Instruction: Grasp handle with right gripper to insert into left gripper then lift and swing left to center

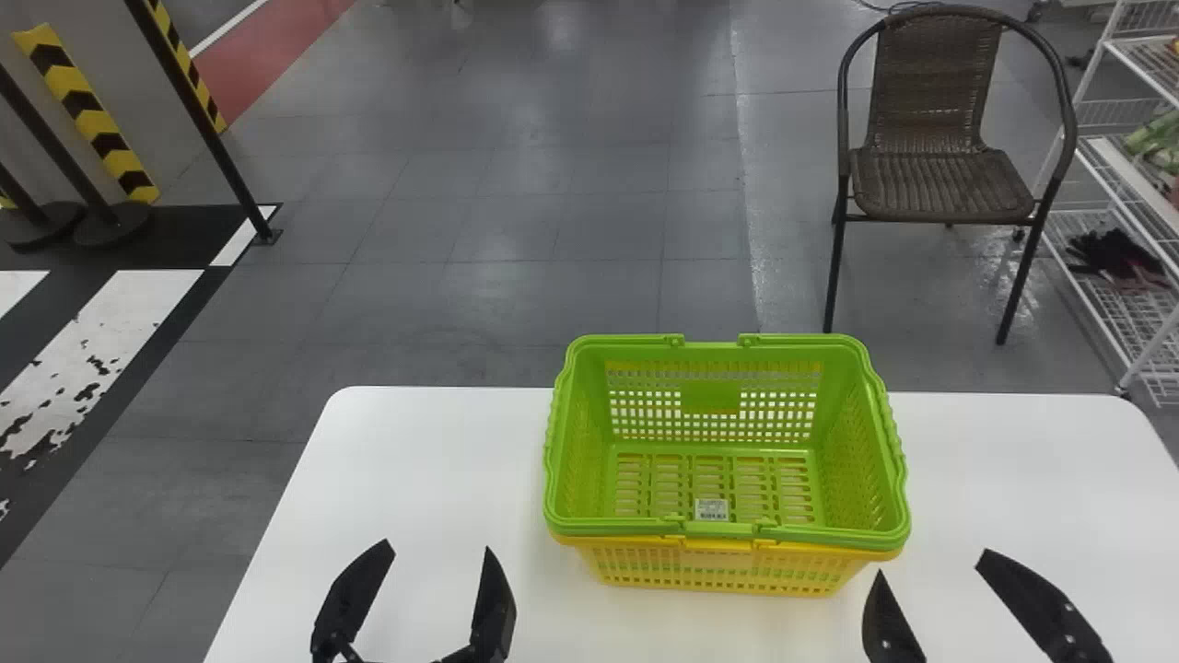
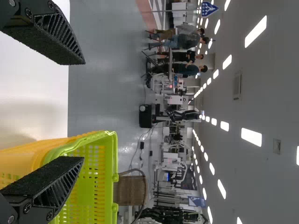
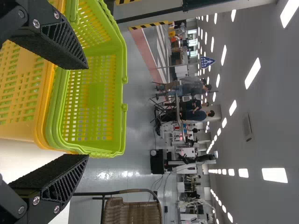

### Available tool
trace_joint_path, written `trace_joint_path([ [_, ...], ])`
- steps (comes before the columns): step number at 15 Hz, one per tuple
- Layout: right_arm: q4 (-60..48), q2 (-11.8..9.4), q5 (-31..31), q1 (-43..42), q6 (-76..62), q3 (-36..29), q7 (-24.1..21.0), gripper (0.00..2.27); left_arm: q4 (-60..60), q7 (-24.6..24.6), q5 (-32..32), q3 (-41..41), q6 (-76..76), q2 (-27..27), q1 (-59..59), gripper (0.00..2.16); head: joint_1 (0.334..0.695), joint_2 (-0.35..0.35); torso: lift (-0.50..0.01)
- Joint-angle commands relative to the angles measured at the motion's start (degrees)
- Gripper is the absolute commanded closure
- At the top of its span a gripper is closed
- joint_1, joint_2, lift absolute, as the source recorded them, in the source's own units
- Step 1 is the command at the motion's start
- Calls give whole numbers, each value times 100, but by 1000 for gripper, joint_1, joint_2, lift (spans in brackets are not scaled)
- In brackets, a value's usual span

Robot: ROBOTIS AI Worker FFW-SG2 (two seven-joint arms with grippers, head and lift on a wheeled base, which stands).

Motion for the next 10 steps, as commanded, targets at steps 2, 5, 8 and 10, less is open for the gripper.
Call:
trace_joint_path([
  [2,-26,0,0,11,0,23,0,157,-9,19,-36,-36,20,13,0,73,695,166,0],
  [5,-35,0,0,20,0,32,0,157,-9,54,-45,-62,20,22,0,73,695,166,0],
  [8,-43,0,0,20,18,32,0,157,-26,116,-45,-89,20,31,-8,73,695,167,0],
  [10,-43,0,0,20,18,32,0,157,-44,116,-45,-97,72,40,-8,66,695,165,0],
])
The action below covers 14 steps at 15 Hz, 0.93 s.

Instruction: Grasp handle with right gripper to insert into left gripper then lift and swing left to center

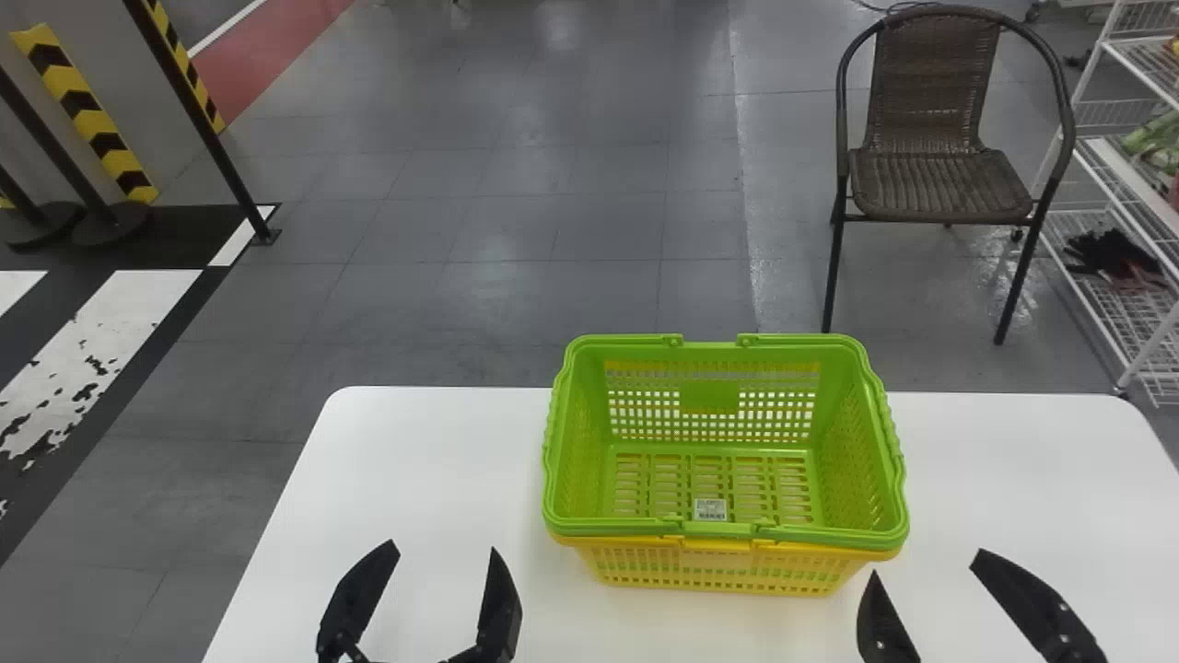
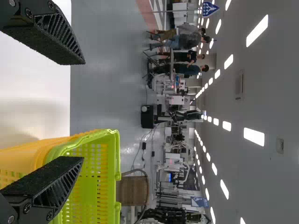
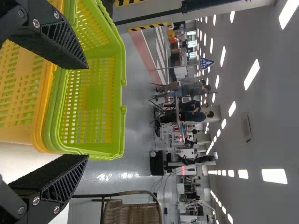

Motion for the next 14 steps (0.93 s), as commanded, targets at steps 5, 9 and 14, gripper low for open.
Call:
trace_joint_path([
  [5,0,0,0,-9,37,9,0,157,-17,266,-35,-67,-103,3,-20,70,695,163,0],
  [9,0,-9,0,-9,37,0,0,161,-166,415,-176,-84,2,12,-72,83,695,176,0],
  [14,0,-9,0,0,55,9,0,161,-649,-165,-88,188,1215,12,-380,134,695,160,0],
])
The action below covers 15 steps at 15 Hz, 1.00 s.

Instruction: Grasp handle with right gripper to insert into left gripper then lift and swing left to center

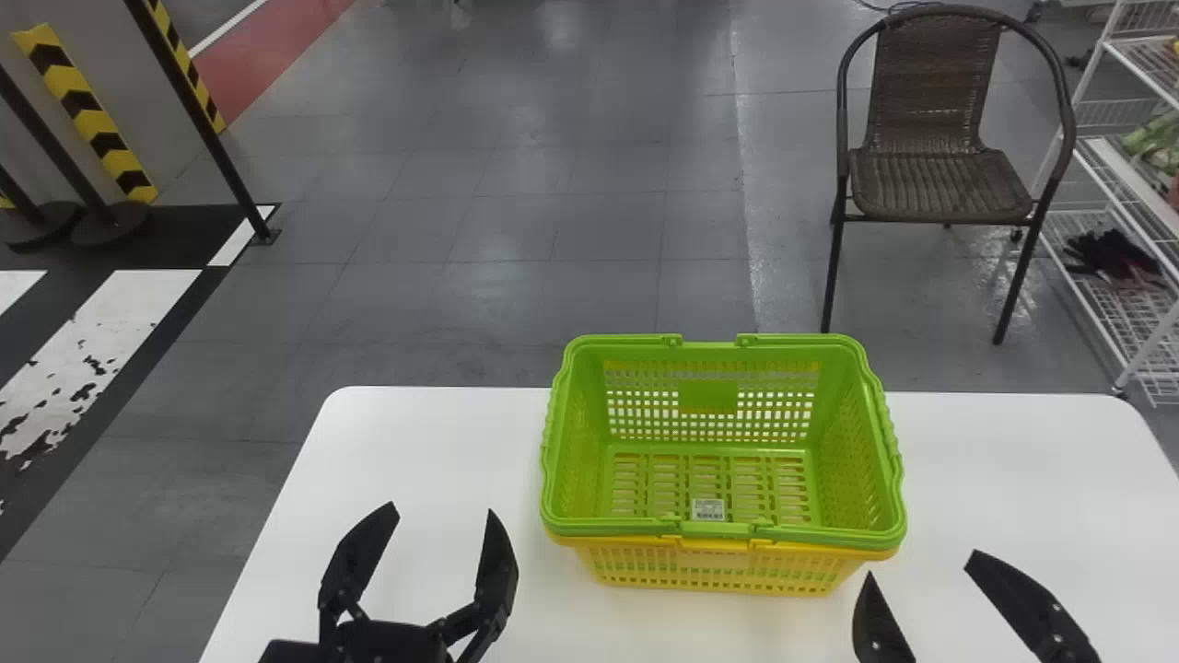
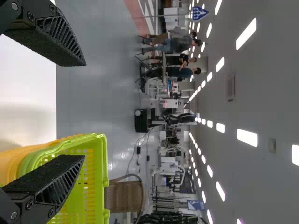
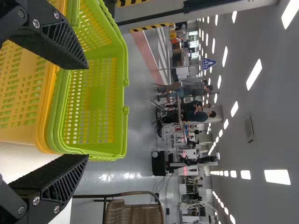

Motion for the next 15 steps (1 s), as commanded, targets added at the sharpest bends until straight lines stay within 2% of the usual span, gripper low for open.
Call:
trace_joint_path([
  [1,0,0,0,8,0,1,0,161,-306,-218,108,137,803,0,-198,137,695,159,0],
  [5,9,9,0,8,18,-7,0,161,-491,-1044,319,436,2402,0,-796,194,695,151,0],
  [7,9,9,0,17,18,-7,0,161,-482,-1132,425,515,2772,0,-1095,191,695,144,0],
  [11,9,9,26,26,35,1,0,161,-385,-1853,890,901,4371,0,-1851,191,695,145,0],
  [15,9,9,53,35,70,1,0,161,28,-2187,1119,1033,5127,9,-2607,188,695,141,0],
])
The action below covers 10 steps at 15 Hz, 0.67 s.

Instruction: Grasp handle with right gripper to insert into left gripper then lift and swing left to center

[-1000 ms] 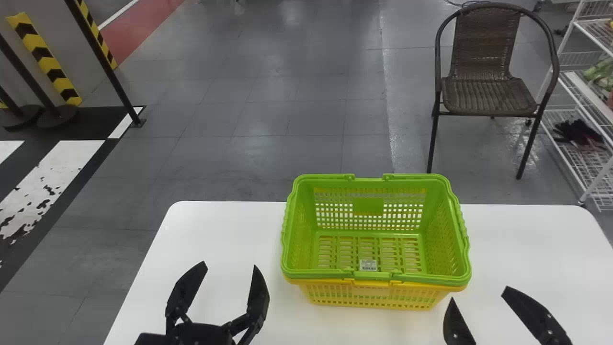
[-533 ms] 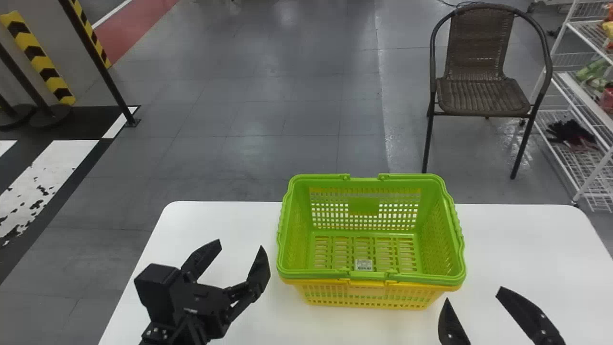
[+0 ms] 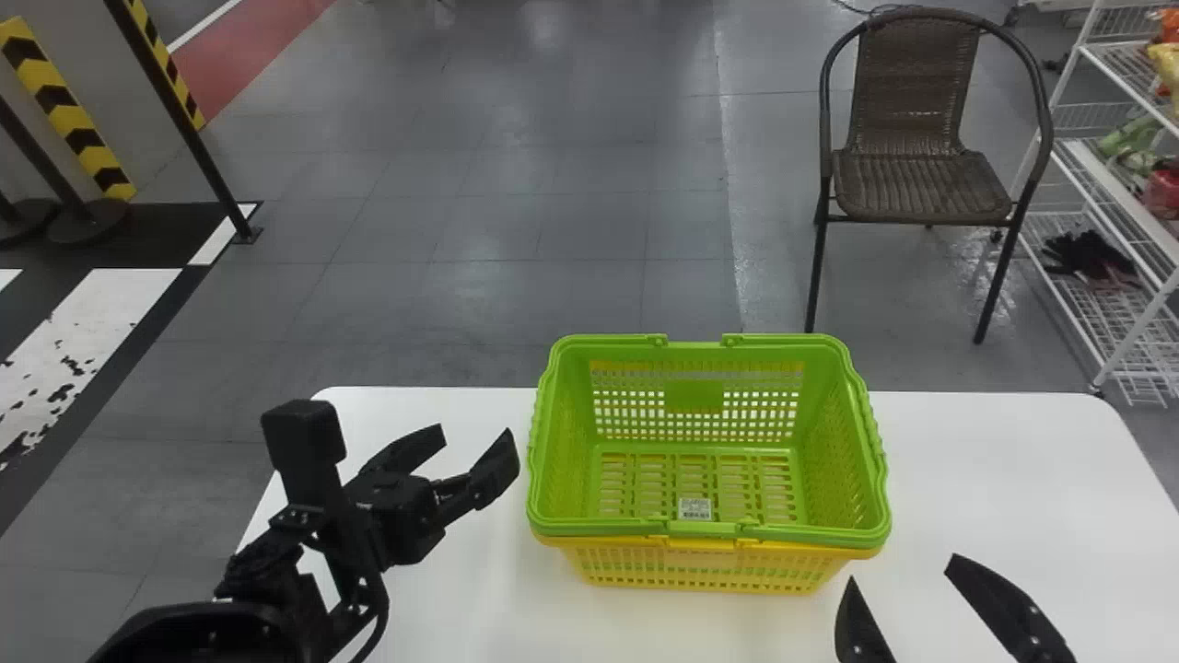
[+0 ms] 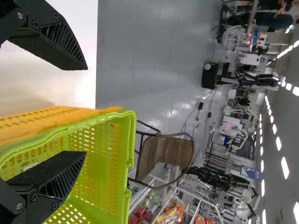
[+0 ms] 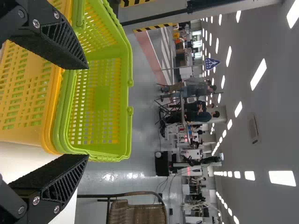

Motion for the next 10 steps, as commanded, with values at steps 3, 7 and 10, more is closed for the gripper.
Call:
trace_joint_path([
  [3,0,0,7,17,3,0,0,161,654,-267,468,159,672,0,-761,188,695,127,0],
  [7,-18,0,24,52,3,9,0,161,1559,-565,661,290,1112,9,-1490,188,695,108,0],
  [10,-18,0,24,61,3,0,0,161,2131,-873,705,396,1411,27,-1903,188,695,104,0],
])
